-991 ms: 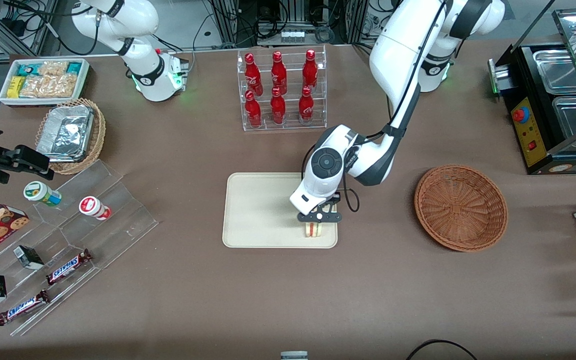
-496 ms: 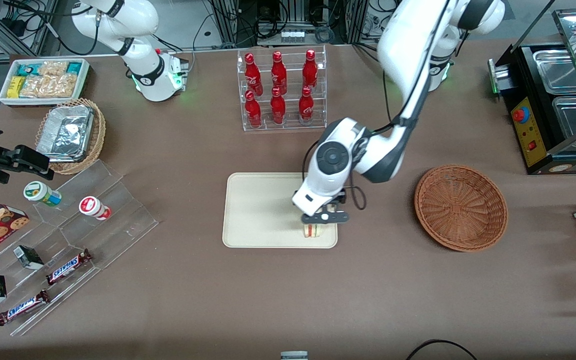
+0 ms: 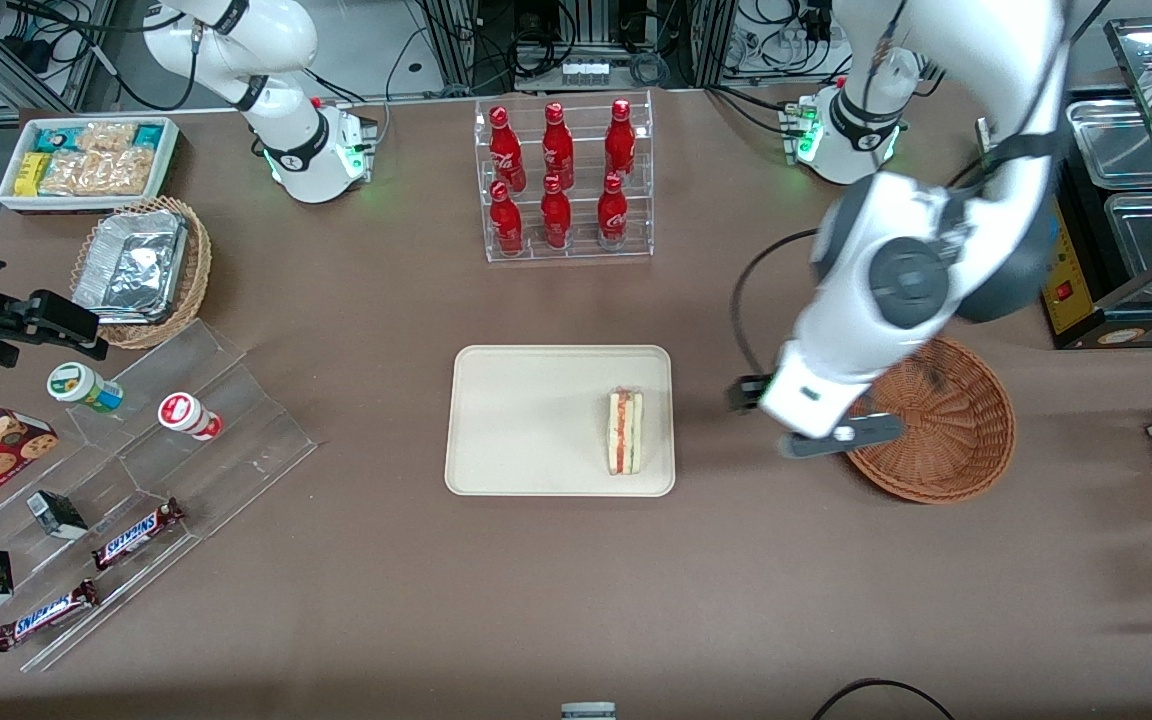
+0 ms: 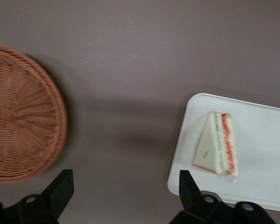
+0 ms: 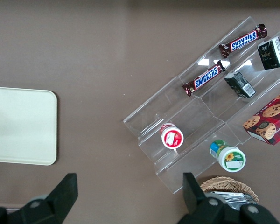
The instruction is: Place sandwich from basket to tray
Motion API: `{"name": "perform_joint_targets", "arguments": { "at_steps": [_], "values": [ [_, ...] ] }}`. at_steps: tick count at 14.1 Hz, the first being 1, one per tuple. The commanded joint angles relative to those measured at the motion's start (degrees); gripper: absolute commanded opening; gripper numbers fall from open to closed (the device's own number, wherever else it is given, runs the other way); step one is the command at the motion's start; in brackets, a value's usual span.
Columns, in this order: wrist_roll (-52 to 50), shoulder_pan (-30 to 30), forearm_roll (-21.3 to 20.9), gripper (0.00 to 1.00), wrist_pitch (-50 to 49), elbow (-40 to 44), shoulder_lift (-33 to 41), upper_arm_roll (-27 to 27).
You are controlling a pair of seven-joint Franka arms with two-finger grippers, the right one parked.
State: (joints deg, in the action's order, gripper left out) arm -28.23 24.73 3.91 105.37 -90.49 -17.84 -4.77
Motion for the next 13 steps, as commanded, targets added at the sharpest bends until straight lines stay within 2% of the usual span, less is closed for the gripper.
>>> {"name": "perform_joint_targets", "arguments": {
  "at_steps": [1, 2, 7, 10, 11, 13],
  "values": [
    [5.01, -4.67, -4.24, 1.0, -3.13, -7.58, 8.85, 0.73],
    [6.5, -6.43, -5.74, 1.0, -4.8, -8.12, 10.79, 0.73],
    [15.28, -14.6, -5.05, 1.0, -13.41, -7.25, 18.18, 1.0],
    [16.27, -16.64, -5.57, 1.0, -16.15, -6.8, 21.87, 1.17],
    [16.27, -18.3, -5.67, 1.0, -16.24, -6.89, 23.27, 1.95],
    [17.23, -22.86, -5.75, 1.0, -16.42, -5.41, 24.25, 7.04]
  ]
}}
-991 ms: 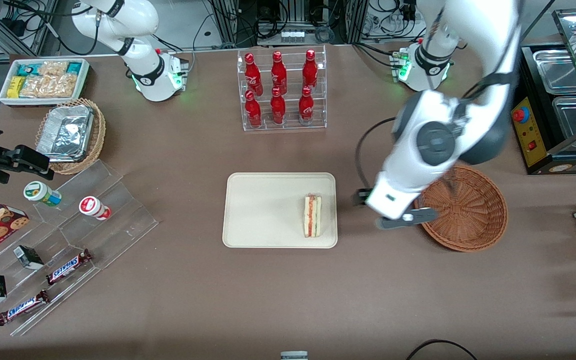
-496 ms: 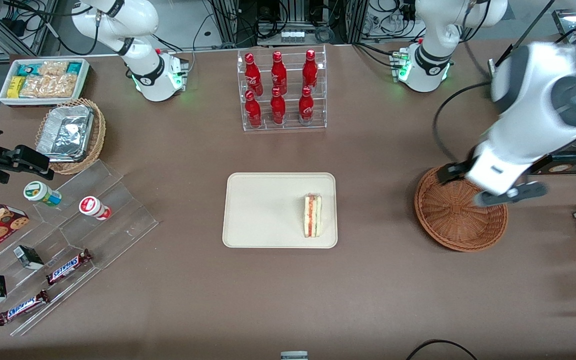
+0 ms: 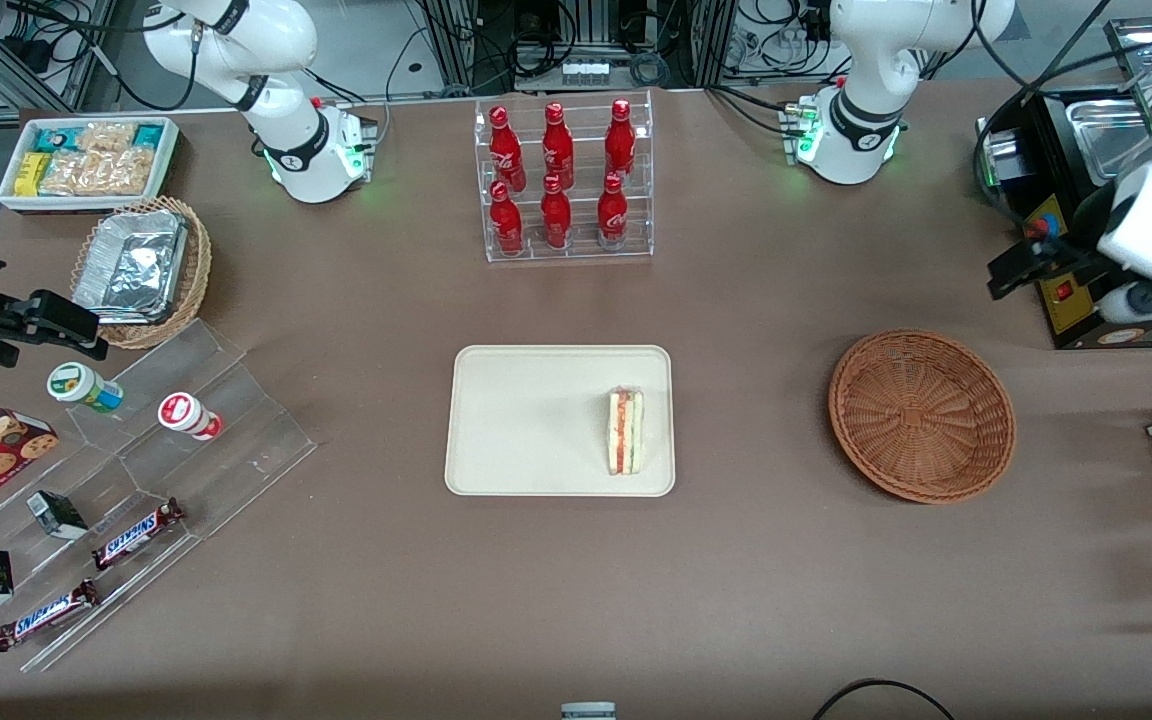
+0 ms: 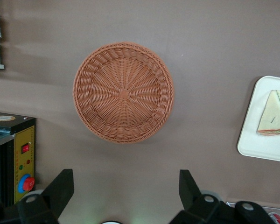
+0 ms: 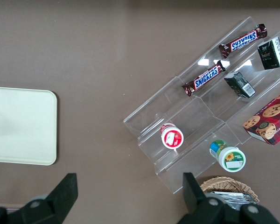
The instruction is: Place sandwich from basket to tray
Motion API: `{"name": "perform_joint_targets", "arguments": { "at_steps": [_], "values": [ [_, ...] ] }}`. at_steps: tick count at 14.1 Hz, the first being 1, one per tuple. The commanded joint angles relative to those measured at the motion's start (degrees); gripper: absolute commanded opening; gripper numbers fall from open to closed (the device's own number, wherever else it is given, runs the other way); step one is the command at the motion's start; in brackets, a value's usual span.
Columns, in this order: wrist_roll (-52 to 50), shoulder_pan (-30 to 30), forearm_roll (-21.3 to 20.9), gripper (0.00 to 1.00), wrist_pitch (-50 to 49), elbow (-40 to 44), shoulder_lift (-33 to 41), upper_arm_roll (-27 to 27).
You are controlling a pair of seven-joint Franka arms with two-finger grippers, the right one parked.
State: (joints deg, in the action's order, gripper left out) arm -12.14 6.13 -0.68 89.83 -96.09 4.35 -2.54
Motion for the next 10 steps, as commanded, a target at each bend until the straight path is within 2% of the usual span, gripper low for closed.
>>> {"name": "perform_joint_targets", "arguments": {
  "at_steps": [1, 5, 10],
  "values": [
    [2.28, -5.15, -1.34, 1.0, -2.88, 1.51, 1.81, 5.7],
    [3.08, -5.07, -1.26, 1.0, -5.28, 4.5, -0.04, 5.53],
    [6.16, -4.89, -1.52, 1.0, -6.41, 4.42, 0.05, 5.53]
  ]
}}
